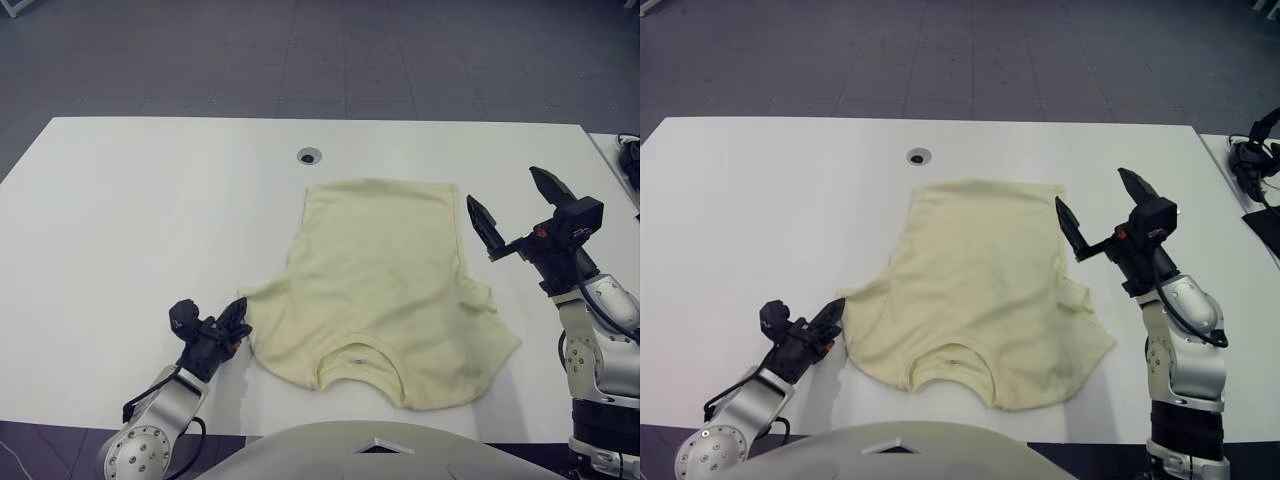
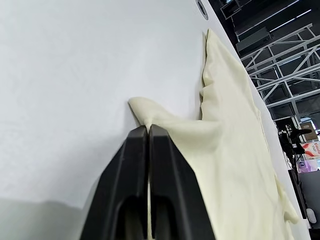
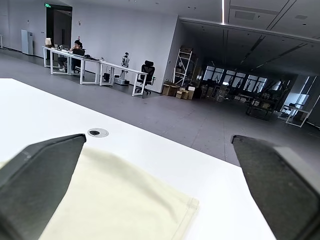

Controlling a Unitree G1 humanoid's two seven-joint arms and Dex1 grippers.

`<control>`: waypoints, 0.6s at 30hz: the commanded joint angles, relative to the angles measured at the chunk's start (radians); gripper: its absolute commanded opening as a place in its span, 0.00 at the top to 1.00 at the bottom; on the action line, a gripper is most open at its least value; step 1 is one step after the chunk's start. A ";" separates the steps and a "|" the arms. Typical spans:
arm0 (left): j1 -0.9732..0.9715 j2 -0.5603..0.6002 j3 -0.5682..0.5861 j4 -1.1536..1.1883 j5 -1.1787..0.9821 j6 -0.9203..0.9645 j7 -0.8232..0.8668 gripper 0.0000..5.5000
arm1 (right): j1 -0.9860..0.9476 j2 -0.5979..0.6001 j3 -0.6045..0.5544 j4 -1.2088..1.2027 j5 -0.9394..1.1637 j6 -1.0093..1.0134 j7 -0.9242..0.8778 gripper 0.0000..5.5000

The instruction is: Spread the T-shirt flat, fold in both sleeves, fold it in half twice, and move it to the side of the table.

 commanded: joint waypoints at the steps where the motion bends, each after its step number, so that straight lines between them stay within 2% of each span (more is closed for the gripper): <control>1: 0.011 -0.012 0.002 0.028 0.024 0.012 0.005 0.99 | -0.007 -0.001 0.003 0.005 -0.008 0.001 0.005 0.02; 8: 0.006 -0.008 0.006 -0.008 0.042 -0.020 -0.028 0.99 | -0.002 0.005 0.008 0.009 -0.017 -0.003 0.002 0.02; 18: 0.038 0.025 -0.080 -0.108 0.312 -0.171 -0.161 0.99 | -0.007 0.008 0.022 0.015 -0.025 -0.007 0.003 0.02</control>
